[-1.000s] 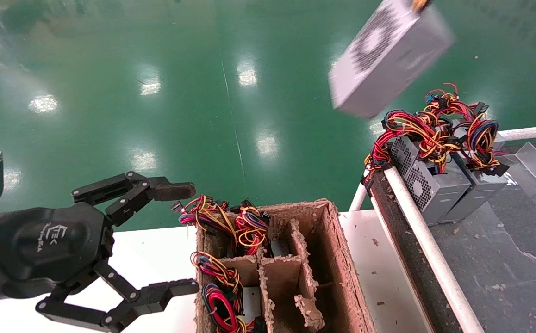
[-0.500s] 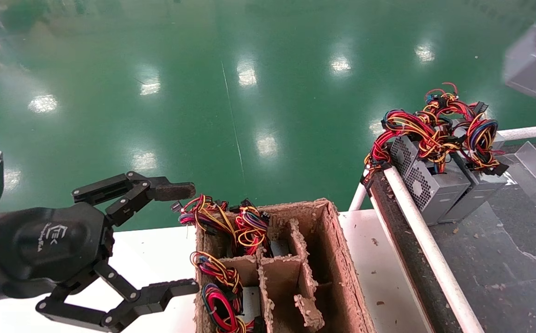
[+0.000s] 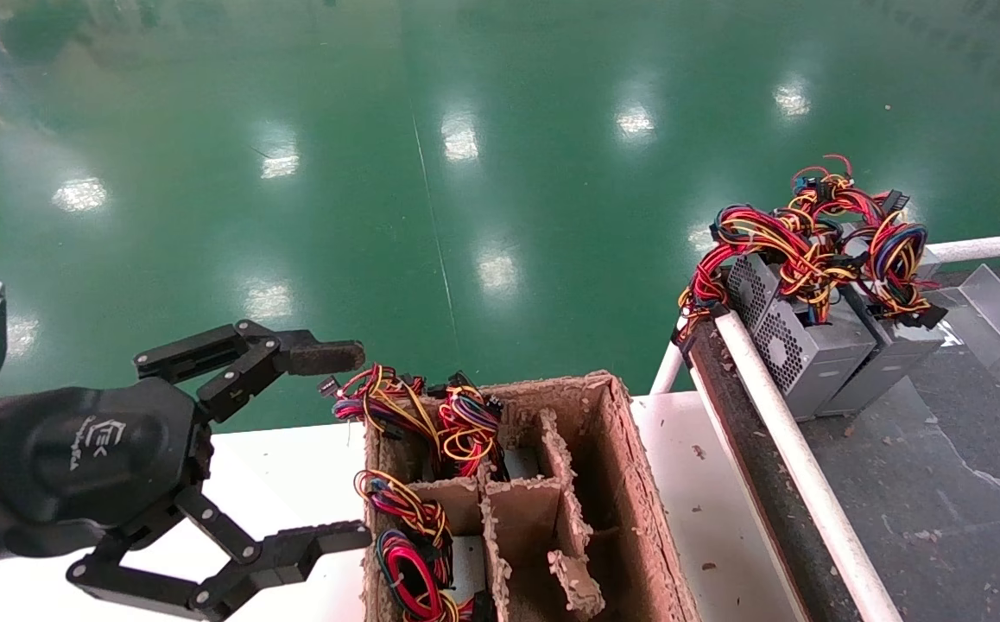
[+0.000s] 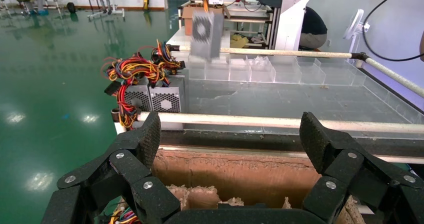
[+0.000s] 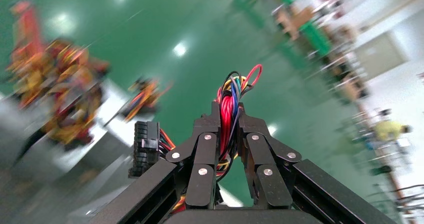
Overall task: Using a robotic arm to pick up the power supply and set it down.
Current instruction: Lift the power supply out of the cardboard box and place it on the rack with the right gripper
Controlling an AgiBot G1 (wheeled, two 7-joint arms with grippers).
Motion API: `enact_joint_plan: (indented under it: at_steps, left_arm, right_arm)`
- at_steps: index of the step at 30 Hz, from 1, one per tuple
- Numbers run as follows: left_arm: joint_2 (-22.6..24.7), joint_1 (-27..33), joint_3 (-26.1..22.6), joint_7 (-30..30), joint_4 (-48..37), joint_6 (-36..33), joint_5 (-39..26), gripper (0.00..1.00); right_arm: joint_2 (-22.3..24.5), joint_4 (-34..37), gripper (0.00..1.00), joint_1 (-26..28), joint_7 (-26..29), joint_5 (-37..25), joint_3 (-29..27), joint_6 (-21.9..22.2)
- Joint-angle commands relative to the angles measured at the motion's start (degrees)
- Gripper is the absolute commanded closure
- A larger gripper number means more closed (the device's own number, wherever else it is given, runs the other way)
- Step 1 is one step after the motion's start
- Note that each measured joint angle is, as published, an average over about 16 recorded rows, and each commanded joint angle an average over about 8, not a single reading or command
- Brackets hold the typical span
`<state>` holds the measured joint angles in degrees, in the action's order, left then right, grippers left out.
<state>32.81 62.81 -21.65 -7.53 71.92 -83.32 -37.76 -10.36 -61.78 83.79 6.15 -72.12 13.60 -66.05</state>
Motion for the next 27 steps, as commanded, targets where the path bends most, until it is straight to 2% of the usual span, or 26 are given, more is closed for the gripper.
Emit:
enact_joint_plan:
  at_steps: [1,9,15,21,27]
  left_arm:
    - [0.00,0.00,0.00,0.00,0.00,0.00,0.00,0.00]
    - [0.00,0.00,0.00,0.00,0.00,0.00,0.00,0.00]
    - [0.00,0.00,0.00,0.00,0.00,0.00,0.00,0.00]
    - [0.00,0.00,-0.01,0.00,0.00,0.00,0.00,0.00]
    - [0.00,0.00,-0.01,0.00,0.00,0.00,0.01,0.00]
  right_arm:
    - [1.72,-0.74,1.00,-2.83,-0.34,0.96,0.25,-0.75]
    - [1.40,-3.40,1.00,-14.41,-1.69,4.87,1.60,7.74]
    - [0.18,-6.97,1.00,-20.16,-2.44,7.23,1.50,14.68]
    - [-1.73,-9.83,1.00,-22.69,-2.22,7.47,1.86,18.92]
    - [-4.14,-10.45,1.00,-21.60,-1.13,5.36,3.06,20.17]
